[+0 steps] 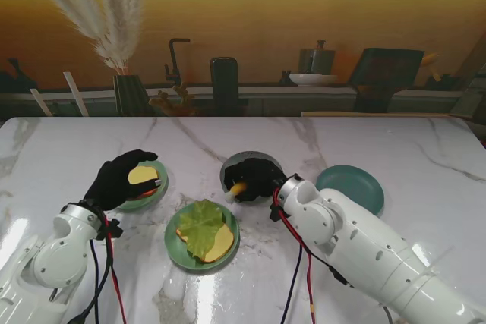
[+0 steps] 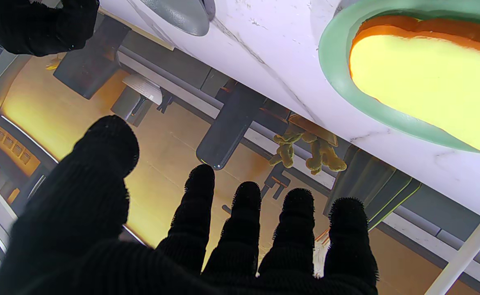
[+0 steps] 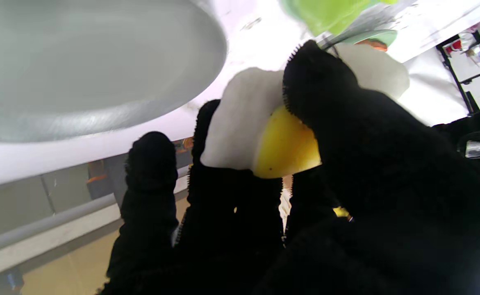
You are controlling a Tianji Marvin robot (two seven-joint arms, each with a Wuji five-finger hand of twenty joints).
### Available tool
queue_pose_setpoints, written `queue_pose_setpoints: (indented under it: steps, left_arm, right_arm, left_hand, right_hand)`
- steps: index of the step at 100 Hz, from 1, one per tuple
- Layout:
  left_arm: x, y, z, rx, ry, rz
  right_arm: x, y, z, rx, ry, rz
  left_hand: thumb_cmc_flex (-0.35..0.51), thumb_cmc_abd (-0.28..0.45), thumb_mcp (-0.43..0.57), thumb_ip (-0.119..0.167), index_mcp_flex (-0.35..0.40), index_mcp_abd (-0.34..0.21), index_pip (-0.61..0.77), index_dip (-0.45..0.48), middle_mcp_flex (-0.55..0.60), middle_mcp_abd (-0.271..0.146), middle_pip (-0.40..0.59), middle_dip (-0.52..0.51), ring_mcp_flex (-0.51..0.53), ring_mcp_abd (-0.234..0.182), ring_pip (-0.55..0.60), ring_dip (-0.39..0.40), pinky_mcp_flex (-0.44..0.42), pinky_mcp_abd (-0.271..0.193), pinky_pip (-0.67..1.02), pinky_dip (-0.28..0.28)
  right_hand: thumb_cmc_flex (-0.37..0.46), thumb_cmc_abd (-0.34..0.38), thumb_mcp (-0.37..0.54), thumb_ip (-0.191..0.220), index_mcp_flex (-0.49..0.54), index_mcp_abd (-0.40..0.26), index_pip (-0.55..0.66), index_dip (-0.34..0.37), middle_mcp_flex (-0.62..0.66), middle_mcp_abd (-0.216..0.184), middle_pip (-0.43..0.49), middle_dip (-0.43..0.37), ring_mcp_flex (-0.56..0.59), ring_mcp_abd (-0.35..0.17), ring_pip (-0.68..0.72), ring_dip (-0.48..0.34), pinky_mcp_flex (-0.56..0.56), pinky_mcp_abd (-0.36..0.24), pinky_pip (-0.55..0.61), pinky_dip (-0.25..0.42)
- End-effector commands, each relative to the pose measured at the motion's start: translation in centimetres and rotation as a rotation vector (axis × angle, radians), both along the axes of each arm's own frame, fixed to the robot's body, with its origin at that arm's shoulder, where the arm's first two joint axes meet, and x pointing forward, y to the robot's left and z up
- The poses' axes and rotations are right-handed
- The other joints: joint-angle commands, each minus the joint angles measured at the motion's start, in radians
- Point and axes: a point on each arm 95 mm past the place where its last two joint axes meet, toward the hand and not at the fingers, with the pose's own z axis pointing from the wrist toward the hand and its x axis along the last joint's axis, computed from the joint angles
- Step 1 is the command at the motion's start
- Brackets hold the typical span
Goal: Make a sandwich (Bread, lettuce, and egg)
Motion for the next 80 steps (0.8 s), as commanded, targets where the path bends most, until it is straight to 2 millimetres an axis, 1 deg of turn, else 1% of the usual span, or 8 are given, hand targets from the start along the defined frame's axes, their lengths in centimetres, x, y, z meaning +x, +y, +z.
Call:
queue_pose_setpoints:
  steps: [1, 29, 42, 80]
  left_arm:
    - [-0.2, 0.1, 0.0, -0.002, -0.001, 0.004]
    - [-0.3, 0.2, 0.1, 0.001, -0.007, 0.006]
    - [-0.3, 0.3, 0.1, 0.002, -0.009, 0.007]
    - [-0.3, 0.3, 0.0, 0.003, -0.006, 0.008]
  right_arm:
    - [-1.3, 2.1, -0.6, 0.019, 0.023, 0.049]
    - [-2.5, 3.7, -1.8, 0.045, 0.097, 0.095]
    - [-2.7, 4.5, -2.2, 0.046, 0.117, 0.122]
    - [-3.0, 5.7, -1.9, 0.061, 0.111, 0.163]
  left_hand:
    - [0.021, 0.026, 0.004, -0.057, 0.018, -0.022, 0.004, 0.006, 0.011, 0.005, 0.003, 0.003, 0.019, -0.015, 0.000, 0.001, -0.014, 0.002, 0.001, 0.012]
    - [0.023, 0.024, 0.004, -0.057, 0.019, -0.022, 0.003, 0.005, 0.013, 0.005, 0.002, 0.003, 0.019, -0.014, -0.001, 0.000, -0.014, 0.002, 0.001, 0.012]
    - [0.023, 0.024, 0.004, -0.057, 0.021, -0.022, 0.003, 0.005, 0.012, 0.005, 0.002, 0.003, 0.019, -0.014, -0.001, 0.000, -0.014, 0.002, 0.001, 0.012]
    - [0.024, 0.023, 0.005, -0.056, 0.020, -0.021, 0.002, 0.005, 0.013, 0.006, 0.002, 0.003, 0.018, -0.015, -0.001, 0.000, -0.014, 0.001, 0.000, 0.012]
  right_hand:
    - [0.046, -0.023, 0.035, 0.033, 0.021, 0.000, 0.056, 0.006, 0.020, -0.007, -0.001, 0.018, 0.003, -0.001, -0.006, 0.012, -0.015, 0.000, 0.006, 0.022]
    - [0.048, -0.012, 0.032, 0.031, 0.010, 0.008, 0.056, 0.019, 0.006, -0.006, 0.001, 0.020, -0.013, 0.003, -0.013, 0.015, -0.035, 0.004, 0.002, 0.025]
    - [0.049, -0.005, 0.028, 0.031, 0.004, 0.010, 0.056, 0.026, -0.004, -0.009, 0.002, 0.021, -0.026, 0.004, -0.020, 0.017, -0.048, 0.003, -0.003, 0.025]
    - [0.050, 0.003, 0.026, 0.032, -0.006, 0.008, 0.057, 0.035, -0.017, -0.013, 0.009, 0.017, -0.042, 0.005, -0.025, 0.020, -0.070, 0.002, -0.009, 0.024]
